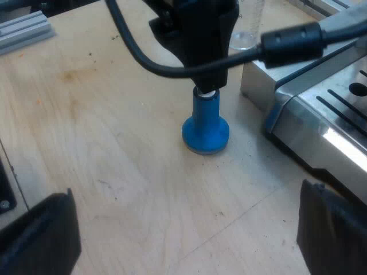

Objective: Grind coffee beans and then tamp

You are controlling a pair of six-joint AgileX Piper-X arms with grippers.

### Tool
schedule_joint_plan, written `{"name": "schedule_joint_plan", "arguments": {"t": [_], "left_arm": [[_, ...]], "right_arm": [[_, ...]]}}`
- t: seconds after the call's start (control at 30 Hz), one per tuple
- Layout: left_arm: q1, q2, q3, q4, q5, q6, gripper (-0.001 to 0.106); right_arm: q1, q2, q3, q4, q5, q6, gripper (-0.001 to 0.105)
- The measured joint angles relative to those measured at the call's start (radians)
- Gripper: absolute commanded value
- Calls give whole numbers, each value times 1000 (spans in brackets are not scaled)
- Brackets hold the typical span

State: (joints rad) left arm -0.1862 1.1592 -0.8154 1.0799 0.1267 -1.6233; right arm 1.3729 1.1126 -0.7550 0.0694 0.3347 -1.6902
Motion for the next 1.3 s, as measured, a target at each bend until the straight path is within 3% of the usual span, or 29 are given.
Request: {"name": "schedule_joint_plan", "arguments": {"t": [0.33, 0.47, 0.83, 0.97, 1.07, 1.13, 1.17, 1.23, 1.3], "left_arm": [[-79, 126, 0, -47, 4, 2, 73], [-81, 179, -1, -63, -26, 2, 73], [-81, 310, -1, -87, -28, 2, 73], [-81, 313, -1, -89, -30, 2, 67], [-81, 313, -1, -90, -30, 2, 55], [-81, 313, -2, -88, -30, 2, 37], [-81, 313, -2, -86, -30, 2, 37], [-81, 313, -2, -83, -30, 2, 2], [-81, 313, -4, -60, -35, 5, 1]], "right_arm": [[0, 0, 0, 0, 0, 0, 78], [0, 0, 0, 0, 0, 0, 78], [0, 0, 0, 0, 0, 0, 78], [0, 0, 0, 0, 0, 0, 78], [0, 0, 0, 0, 0, 0, 78], [0, 0, 0, 0, 0, 0, 78], [0, 0, 0, -2, 0, 0, 78], [0, 0, 0, -3, 0, 0, 78], [0, 0, 0, -2, 2, 0, 78]]}}
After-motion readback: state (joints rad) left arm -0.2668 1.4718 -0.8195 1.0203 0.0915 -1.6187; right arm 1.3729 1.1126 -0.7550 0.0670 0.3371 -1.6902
